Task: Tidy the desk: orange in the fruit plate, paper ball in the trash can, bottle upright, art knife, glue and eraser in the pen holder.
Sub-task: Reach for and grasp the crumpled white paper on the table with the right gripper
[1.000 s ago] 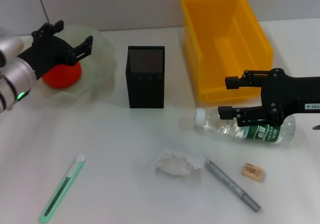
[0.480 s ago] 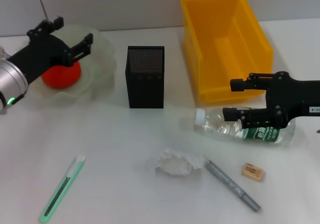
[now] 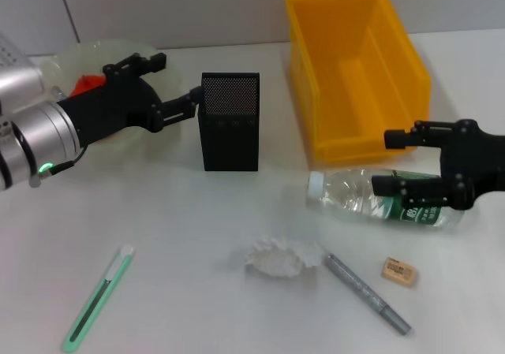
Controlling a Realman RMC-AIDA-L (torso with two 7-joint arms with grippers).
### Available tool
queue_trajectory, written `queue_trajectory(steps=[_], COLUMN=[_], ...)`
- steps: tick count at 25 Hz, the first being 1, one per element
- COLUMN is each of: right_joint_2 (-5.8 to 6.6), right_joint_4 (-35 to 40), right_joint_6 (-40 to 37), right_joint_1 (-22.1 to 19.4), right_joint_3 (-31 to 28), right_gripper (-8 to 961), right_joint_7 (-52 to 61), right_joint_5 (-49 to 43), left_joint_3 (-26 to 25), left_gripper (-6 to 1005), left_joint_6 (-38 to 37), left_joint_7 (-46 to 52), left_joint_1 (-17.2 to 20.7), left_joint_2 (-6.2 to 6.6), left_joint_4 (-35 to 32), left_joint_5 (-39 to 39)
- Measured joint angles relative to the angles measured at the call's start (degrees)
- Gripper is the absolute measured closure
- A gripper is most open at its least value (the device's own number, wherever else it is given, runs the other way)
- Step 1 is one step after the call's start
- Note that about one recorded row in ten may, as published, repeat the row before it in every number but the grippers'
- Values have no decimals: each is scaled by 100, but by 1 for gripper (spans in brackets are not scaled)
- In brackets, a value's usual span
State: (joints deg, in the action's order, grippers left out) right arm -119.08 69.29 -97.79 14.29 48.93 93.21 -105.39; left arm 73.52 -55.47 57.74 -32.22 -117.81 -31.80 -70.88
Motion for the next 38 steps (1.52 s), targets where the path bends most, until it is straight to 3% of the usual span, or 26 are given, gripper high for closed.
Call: queue_trajectory(steps=[9, 10, 15, 18, 21, 27, 38], right_joint_2=[-1, -1, -3, -8, -8, -11, 4], right_joint_4=[50, 56, 59, 61, 120, 264, 527], right_joint_6=[-116, -117, -123, -125, -84, -136, -150], right_joint_1=[-3, 29, 76, 105, 267, 647, 967], right_joint_3=[20, 34, 93, 112, 117, 172, 1208], right_gripper=[162, 162, 161, 161, 162, 161, 161], right_joint_7=[-3, -2, 34, 142, 592, 1170, 1479], right_joint_5=[-561, -717, -963, -1056, -1373, -2001, -2215], left_joint_3=[-39, -49, -156, -156, -463, -523, -505], left_gripper=[172, 172, 172, 172, 172, 172, 173], left_joint_6=[-447, -1247, -2051, -2051, -2734, -2856, -2794], left_joint_7=[581, 1384, 2169, 2169, 2569, 2576, 2492], left_joint_1=[39, 240, 279, 279, 232, 256, 331], left_joint_2=[70, 195, 344, 344, 347, 329, 242], left_joint_4=[-264, -889, -1198, -1198, -1393, -1419, -1361], left_joint_5=[-407, -808, -1399, -1399, -2051, -2131, -2300])
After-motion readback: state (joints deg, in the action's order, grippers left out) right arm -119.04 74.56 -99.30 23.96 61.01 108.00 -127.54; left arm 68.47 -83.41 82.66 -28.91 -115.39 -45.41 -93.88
